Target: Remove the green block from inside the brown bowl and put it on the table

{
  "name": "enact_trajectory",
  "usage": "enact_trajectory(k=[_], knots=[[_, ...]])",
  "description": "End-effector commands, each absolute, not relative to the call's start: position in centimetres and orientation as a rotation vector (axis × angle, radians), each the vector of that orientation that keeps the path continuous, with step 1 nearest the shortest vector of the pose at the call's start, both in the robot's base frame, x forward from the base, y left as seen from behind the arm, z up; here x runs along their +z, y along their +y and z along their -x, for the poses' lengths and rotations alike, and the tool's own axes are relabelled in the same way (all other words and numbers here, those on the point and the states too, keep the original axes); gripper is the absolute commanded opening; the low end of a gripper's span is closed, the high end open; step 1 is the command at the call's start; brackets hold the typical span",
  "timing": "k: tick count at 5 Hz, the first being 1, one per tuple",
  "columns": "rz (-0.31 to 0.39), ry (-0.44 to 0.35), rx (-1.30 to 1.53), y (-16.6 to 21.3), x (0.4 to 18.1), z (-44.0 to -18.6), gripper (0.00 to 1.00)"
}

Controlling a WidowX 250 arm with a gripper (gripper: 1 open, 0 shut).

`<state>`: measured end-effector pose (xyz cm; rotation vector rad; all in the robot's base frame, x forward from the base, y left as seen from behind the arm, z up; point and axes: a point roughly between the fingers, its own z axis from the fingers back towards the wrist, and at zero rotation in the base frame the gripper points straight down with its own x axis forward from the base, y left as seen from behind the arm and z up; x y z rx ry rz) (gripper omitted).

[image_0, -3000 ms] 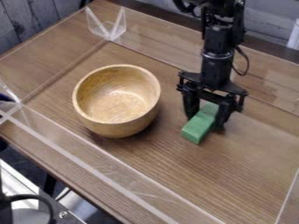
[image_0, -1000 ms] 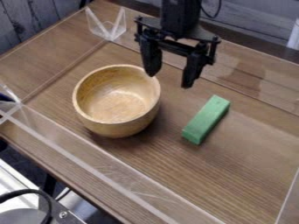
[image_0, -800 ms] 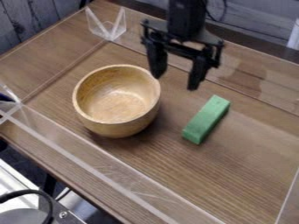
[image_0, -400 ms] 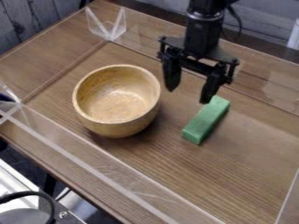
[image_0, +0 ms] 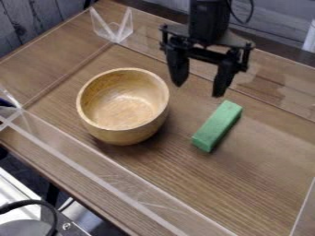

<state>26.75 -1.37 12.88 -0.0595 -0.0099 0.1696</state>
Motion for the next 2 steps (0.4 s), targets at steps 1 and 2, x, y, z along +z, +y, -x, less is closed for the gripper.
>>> enact_trajectory(k=[1, 2], knots=[[0.064, -0.095, 0.081, 2.3, 14.8, -27.2, 1.00], [0.070, -0.114, -0.014, 6.9, 14.2, -26.4, 1.00]])
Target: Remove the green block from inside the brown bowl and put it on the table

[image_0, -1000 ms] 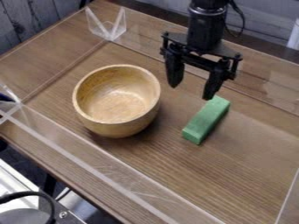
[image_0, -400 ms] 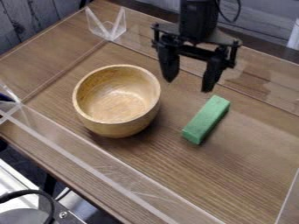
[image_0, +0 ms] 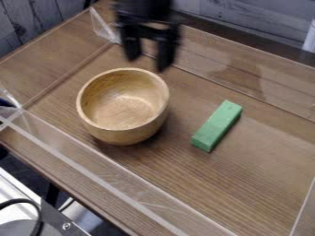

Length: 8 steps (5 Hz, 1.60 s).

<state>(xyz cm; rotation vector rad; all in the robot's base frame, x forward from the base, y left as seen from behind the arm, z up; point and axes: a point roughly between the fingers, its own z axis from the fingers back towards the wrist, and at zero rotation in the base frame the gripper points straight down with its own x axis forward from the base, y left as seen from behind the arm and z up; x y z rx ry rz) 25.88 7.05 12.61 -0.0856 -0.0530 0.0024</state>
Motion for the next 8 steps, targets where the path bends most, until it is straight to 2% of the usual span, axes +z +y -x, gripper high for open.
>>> enact_trajectory(k=[1, 2, 3, 5, 7, 8], knots=[[0.083, -0.138, -0.211, 10.4, 13.4, -25.7, 1.00], [0.101, -0.139, -0.158, 7.4, 13.5, -26.3, 0.00], [0.117, -0.138, -0.140, 4.9, 13.7, -26.8, 0.00], [0.168, -0.086, -0.167, 5.7, 11.3, -28.5, 0.00], [0.141, -0.074, -0.243, 7.3, 10.5, -29.8, 0.00], [0.136, -0.042, -0.180, 7.1, 10.0, -29.6, 0.00]])
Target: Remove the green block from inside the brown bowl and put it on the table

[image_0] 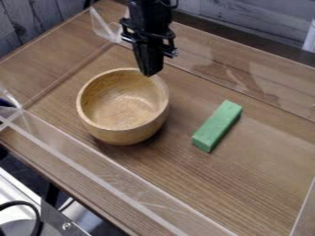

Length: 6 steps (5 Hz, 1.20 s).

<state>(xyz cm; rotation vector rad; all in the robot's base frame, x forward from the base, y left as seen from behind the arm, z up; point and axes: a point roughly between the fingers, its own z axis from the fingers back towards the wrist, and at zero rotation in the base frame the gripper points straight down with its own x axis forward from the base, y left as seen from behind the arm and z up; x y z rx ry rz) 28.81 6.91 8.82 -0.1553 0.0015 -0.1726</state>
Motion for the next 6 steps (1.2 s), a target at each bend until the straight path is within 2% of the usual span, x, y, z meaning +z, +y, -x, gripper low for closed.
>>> enact_trajectory(k=[1, 3, 5, 6], knots=[[0.131, -0.010, -0.125, 6.9, 9.6, -29.3, 0.00], [0.156, -0.025, -0.127, 5.9, 8.4, -29.3, 0.00], [0.097, -0.066, -0.013, 7.9, 6.8, -29.2, 0.00], [0.073, -0.063, -0.006, 7.8, 9.0, -28.7, 1.00]])
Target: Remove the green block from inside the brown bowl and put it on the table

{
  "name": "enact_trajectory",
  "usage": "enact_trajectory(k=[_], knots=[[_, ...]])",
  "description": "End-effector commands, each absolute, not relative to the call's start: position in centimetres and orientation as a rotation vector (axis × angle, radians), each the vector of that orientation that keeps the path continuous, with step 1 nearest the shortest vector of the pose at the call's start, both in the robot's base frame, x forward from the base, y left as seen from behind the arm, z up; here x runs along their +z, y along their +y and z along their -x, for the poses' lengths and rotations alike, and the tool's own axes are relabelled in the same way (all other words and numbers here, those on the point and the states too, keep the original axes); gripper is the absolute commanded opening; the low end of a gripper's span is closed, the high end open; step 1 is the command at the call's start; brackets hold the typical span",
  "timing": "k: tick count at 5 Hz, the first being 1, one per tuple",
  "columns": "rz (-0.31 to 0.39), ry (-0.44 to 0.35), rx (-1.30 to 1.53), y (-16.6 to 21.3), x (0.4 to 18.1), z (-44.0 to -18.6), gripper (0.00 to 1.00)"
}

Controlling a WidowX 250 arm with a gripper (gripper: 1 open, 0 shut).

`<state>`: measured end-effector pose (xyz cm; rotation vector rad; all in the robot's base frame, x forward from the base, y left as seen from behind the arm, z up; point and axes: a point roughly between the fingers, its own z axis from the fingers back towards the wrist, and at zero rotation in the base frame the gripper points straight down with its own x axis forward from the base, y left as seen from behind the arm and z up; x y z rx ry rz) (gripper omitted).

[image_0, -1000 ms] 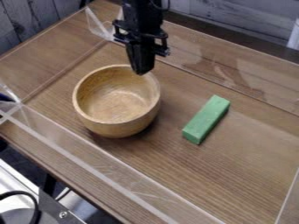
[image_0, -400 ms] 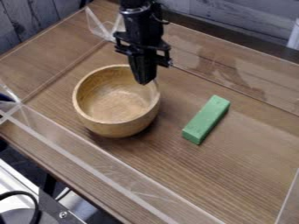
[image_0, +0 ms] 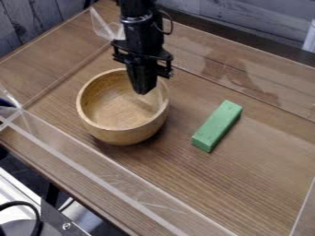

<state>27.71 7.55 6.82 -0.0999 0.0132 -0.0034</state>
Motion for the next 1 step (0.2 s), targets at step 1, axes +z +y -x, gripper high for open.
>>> enact_trajectory(k=[1], knots=[[0.046, -0.060, 0.001, 7.68, 10.99, -28.29, 1.00]])
